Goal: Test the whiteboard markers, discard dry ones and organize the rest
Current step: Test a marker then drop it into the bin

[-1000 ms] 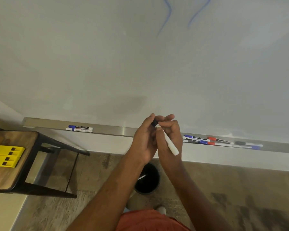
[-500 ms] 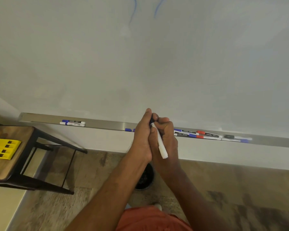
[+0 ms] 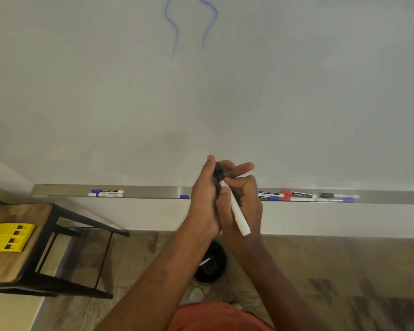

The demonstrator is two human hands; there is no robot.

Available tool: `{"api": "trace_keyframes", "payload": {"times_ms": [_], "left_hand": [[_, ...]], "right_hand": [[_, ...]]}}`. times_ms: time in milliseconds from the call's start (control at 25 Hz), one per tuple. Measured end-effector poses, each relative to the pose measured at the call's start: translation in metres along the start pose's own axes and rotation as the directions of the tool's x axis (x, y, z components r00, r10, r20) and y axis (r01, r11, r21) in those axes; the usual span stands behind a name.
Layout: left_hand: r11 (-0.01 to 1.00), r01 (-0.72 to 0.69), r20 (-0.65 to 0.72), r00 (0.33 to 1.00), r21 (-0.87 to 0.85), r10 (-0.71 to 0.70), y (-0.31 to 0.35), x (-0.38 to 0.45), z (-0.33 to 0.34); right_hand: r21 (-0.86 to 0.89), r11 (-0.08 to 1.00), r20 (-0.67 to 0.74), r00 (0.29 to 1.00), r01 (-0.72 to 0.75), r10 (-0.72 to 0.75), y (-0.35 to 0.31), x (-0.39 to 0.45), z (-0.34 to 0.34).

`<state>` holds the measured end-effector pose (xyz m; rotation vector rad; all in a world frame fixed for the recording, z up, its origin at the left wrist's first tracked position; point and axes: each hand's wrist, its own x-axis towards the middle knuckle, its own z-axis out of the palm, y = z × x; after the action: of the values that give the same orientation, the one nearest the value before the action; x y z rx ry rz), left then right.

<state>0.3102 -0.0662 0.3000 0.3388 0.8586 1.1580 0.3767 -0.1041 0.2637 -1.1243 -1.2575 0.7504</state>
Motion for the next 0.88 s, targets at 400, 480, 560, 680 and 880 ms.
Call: {"api": "trace_keyframes", "payload": {"times_ms": [400, 480, 560, 680, 880], "left_hand": [[0.794, -0.488, 0.176, 0.872, 0.362, 0.456, 0.101, 0.006, 0.028], [0.656, -0.621, 0.203, 0.774, 0.429, 0.600, 0.128, 0.006, 0.035], [0.513, -0.730, 0.241, 0.653, 0.451, 0.718, 0.151, 0.006, 0.039], [0.316, -0.829, 0.287, 0.477, 0.462, 0.831, 0.185, 0.009, 0.044], [0.035, -0.904, 0.342, 0.196, 0.426, 0.919, 0.255, 0.022, 0.067]], "right_hand": [[0.100, 0.958, -0.100, 0.961, 0.269, -0.259, -0.065, 0.059, 0.018], [0.120, 0.941, -0.114, 0.946, 0.316, -0.303, -0.086, 0.075, 0.020], [0.130, 0.932, -0.136, 0.937, 0.339, -0.322, -0.105, 0.092, 0.021], [0.104, 0.915, -0.162, 0.914, 0.390, -0.371, -0.130, 0.118, 0.021], [-0.007, 0.887, -0.186, 0.871, 0.462, -0.455, -0.166, 0.157, 0.021]]}}
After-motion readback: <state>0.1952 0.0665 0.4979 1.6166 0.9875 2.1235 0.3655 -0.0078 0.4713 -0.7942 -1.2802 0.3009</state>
